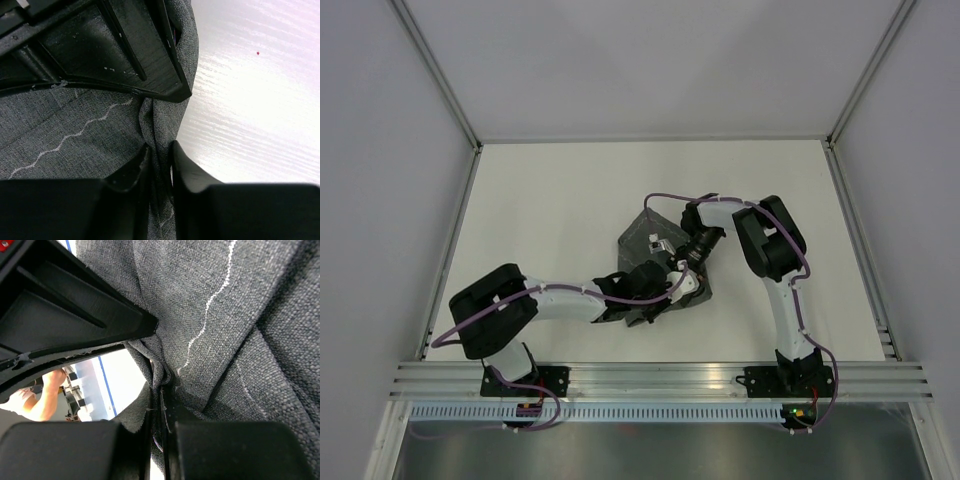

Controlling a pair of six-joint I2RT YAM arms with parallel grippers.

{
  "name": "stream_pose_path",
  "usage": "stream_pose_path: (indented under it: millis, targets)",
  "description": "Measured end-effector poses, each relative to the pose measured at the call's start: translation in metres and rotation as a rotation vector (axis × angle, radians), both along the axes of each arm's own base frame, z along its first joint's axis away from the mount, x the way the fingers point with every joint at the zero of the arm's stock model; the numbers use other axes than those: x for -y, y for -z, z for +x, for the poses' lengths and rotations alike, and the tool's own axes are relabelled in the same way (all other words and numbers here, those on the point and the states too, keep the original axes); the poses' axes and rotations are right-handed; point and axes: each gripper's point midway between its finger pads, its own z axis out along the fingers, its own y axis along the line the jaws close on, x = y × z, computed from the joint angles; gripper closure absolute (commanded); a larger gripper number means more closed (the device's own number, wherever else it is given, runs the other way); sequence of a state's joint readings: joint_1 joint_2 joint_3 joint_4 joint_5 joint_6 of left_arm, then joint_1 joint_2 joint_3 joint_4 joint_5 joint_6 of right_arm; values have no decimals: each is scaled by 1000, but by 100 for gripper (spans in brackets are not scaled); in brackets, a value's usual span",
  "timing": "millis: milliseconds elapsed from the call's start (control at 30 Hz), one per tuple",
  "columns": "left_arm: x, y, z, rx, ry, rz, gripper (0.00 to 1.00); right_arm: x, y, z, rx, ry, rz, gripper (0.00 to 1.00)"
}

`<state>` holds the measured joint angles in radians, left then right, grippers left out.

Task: Fold the napkin, place the utensils inside, and roll it up
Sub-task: Roll the napkin with the utensil

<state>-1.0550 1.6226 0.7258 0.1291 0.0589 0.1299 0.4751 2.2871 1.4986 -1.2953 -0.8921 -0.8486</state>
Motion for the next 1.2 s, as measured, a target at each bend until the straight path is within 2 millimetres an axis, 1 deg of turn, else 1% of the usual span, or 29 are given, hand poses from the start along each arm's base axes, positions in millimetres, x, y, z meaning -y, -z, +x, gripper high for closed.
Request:
stream_pose_path:
  millis: [67, 100, 200, 300, 333, 400, 433, 467, 500, 600, 633, 700, 767, 833, 900, 967, 1033, 1100, 1200]
  targets:
    - [2, -1, 1, -2, 5, -3, 85, 2, 0, 2, -4, 9, -3, 100]
    - [3, -1, 1, -3, 5, -4, 89, 3, 0, 2, -6, 14, -3, 100]
    - [5, -1, 4, -42, 10, -8, 94, 5, 0, 3, -14, 26, -8, 100]
    - [7, -1, 10, -160, 12, -27, 98, 8, 0, 6, -20, 49, -14, 99]
    - [8, -1, 11, -193, 12, -34, 98, 9, 0, 7, -25, 61, -16, 98]
    - [8, -1, 14, -266, 8, -51, 98, 10, 0, 8, -27, 87, -17, 92]
    - [9, -2, 15, -303, 5, -59, 98, 11, 0, 9, -20, 99, -18, 83]
    - [10, -2, 15, -337, 2, -65, 98, 11, -1, 10, -7, 109, -19, 79]
    - [11, -2, 16, -366, -2, -72, 98, 12, -1, 11, 11, 116, -22, 71]
    - [14, -3, 19, -424, -15, -85, 98, 12, -4, 19, 82, 154, -27, 59]
    - [16, -3, 20, -442, -20, -88, 98, 12, -6, 24, 119, 174, -28, 54]
    - [19, -4, 24, -471, -28, -101, 98, 12, -10, 38, 206, 211, -24, 47]
    - [23, -10, 31, -474, -32, -124, 98, 12, -14, 51, 274, 259, -26, 43]
    - [27, -16, 35, -483, -35, -147, 98, 14, -17, 71, 356, 317, -24, 43]
    - [26, -20, 36, -517, -44, -160, 98, 20, -19, 94, 437, 377, -17, 41]
    - [19, -13, 29, -574, -55, -141, 98, 31, -26, 119, 516, 447, -4, 40]
    - [15, -7, 23, -622, -60, -122, 98, 43, -34, 137, 581, 500, 0, 40]
    - [13, -3, 17, -660, -59, -117, 98, 52, -41, 150, 622, 535, 3, 41]
    - [13, -3, 15, -678, -57, -120, 98, 55, -42, 153, 638, 538, 9, 40]
